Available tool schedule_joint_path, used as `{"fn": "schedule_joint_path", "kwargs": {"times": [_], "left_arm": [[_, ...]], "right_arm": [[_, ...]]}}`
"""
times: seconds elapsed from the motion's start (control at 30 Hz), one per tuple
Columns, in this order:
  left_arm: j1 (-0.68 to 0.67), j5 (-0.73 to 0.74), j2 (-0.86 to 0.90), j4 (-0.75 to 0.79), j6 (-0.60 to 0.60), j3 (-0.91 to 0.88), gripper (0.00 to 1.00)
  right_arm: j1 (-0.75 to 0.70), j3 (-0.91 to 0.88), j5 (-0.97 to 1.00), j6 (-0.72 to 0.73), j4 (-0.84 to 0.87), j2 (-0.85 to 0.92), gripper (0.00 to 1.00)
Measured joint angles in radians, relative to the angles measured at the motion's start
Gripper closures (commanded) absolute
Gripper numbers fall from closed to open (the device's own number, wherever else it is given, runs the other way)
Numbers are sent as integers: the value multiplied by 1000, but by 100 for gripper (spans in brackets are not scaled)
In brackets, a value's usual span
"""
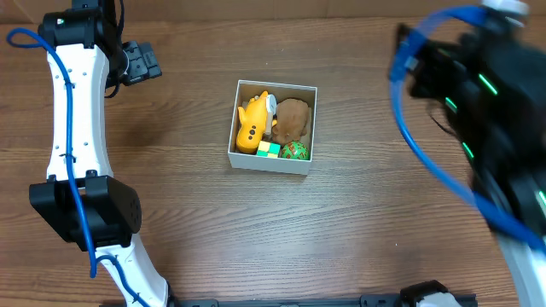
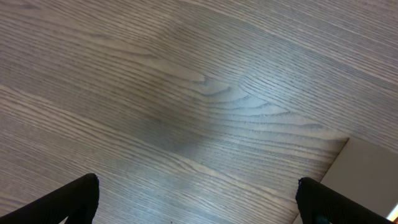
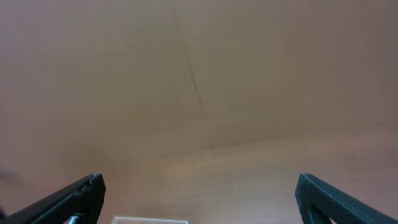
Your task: Pack container
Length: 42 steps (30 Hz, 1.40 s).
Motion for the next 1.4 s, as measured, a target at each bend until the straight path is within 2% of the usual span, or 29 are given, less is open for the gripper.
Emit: {"fn": "schedule_joint_path", "kwargs": {"times": [0.13, 0.27, 0.4, 0.57, 0.87, 1.13, 1.4], "left_arm": [[0, 0, 0, 0, 0, 0, 0], [0, 0, 0, -1, 0, 0, 0], [0, 0, 0, 0, 0, 0, 0], [0, 0, 0, 0, 0, 0, 0], [0, 0, 0, 0, 0, 0, 0], [0, 0, 0, -1, 0, 0, 0], [0, 0, 0, 0, 0, 0, 0]], "right_arm": [[-1, -203, 1, 0, 200, -262, 0], [-18, -523, 1, -1, 383, -536, 0], [-60, -817, 0, 0, 518, -754, 0], [-124, -1082, 1, -1, 621, -961, 0], [-150, -1325, 0, 0, 742, -1024, 0], [-152, -1430, 0, 0, 774, -1078, 0], [-173, -1452, -27, -1, 780, -1089, 0]]}}
